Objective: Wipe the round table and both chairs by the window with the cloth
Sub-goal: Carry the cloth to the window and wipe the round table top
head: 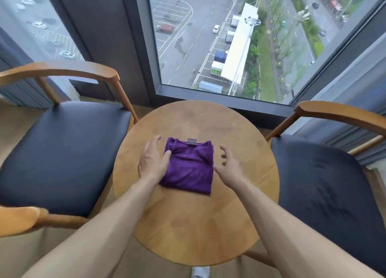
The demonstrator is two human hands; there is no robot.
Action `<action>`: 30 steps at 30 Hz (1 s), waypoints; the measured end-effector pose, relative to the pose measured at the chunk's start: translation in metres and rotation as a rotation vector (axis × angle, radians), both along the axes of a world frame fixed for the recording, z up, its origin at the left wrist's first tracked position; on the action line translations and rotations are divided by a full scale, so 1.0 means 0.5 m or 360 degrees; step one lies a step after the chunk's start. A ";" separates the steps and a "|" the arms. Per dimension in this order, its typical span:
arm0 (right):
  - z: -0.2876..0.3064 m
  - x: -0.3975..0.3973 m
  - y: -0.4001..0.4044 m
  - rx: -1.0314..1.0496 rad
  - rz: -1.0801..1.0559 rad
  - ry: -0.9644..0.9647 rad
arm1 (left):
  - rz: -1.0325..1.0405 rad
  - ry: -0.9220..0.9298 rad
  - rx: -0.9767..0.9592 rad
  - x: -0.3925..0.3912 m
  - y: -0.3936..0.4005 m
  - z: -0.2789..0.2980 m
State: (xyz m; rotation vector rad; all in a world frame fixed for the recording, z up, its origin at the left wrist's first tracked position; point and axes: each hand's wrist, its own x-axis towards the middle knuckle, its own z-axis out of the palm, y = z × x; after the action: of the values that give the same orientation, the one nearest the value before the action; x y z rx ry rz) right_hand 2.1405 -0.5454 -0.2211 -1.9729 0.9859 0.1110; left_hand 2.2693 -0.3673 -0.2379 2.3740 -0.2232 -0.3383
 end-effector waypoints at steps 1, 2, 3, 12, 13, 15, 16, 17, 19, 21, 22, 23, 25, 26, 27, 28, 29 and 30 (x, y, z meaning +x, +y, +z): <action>-0.025 0.002 -0.009 -0.0075 0.0059 0.0030 | -0.0052 -0.0052 0.0066 0.001 -0.011 -0.028; -0.047 0.003 -0.016 -0.0160 0.0132 0.0034 | -0.0147 -0.0120 0.0142 -0.002 -0.023 -0.054; -0.066 0.004 -0.020 -0.0259 0.0202 0.0026 | -0.0268 -0.0195 0.0244 -0.007 -0.034 -0.077; -0.213 -0.017 -0.065 -0.0821 0.0280 0.0201 | -0.0968 -0.0502 0.0849 -0.063 -0.130 -0.217; -0.223 -0.010 -0.070 -0.0843 0.0315 0.0208 | -0.0981 -0.0524 0.0878 -0.057 -0.131 -0.225; -0.237 0.007 -0.077 -0.0867 0.0367 0.0221 | -0.0997 -0.0554 0.0905 -0.035 -0.127 -0.233; -0.243 0.016 -0.082 -0.0883 0.0389 0.0227 | -0.0988 -0.0560 0.0922 -0.018 -0.124 -0.234; -0.247 0.024 -0.088 -0.0904 0.0414 0.0239 | -0.0958 -0.0552 0.0941 0.002 -0.120 -0.234; -0.257 0.033 -0.106 -0.0944 0.0451 0.0266 | -0.0864 -0.0510 0.0969 0.052 -0.107 -0.232; -0.267 0.035 -0.120 -0.0962 0.0471 0.0273 | -0.0697 -0.0460 0.1000 0.101 -0.082 -0.231; -0.272 0.035 -0.123 -0.0968 0.0465 0.0268 | -0.0576 -0.0426 0.1003 0.123 -0.066 -0.233; -0.276 0.035 -0.123 -0.0978 0.0456 0.0264 | -0.0429 -0.0384 0.0993 0.141 -0.050 -0.235; -0.281 0.035 -0.115 -0.1003 0.0438 0.0261 | -0.0106 -0.0299 0.0941 0.162 -0.029 -0.239; -0.283 0.034 -0.111 -0.1007 0.0431 0.0257 | 0.0038 -0.0273 0.0922 0.164 -0.028 -0.241; -0.284 0.034 -0.110 -0.1002 0.0424 0.0252 | 0.0154 -0.0264 0.0915 0.161 -0.036 -0.244; -0.282 0.034 -0.111 -0.0988 0.0420 0.0247 | 0.0252 -0.0263 0.0916 0.154 -0.054 -0.245; -0.280 0.034 -0.113 -0.0966 0.0417 0.0238 | 0.0346 -0.0259 0.0917 0.147 -0.078 -0.245; -0.278 0.035 -0.115 -0.0941 0.0408 0.0226 | 0.0432 -0.0247 0.0903 0.138 -0.109 -0.245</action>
State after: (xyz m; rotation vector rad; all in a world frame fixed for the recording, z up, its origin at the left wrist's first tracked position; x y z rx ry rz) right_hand 2.1579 -0.6029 -0.3601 -2.6631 0.9169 0.1113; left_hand 2.3385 -0.4220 -0.3601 2.9481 0.1480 -0.0906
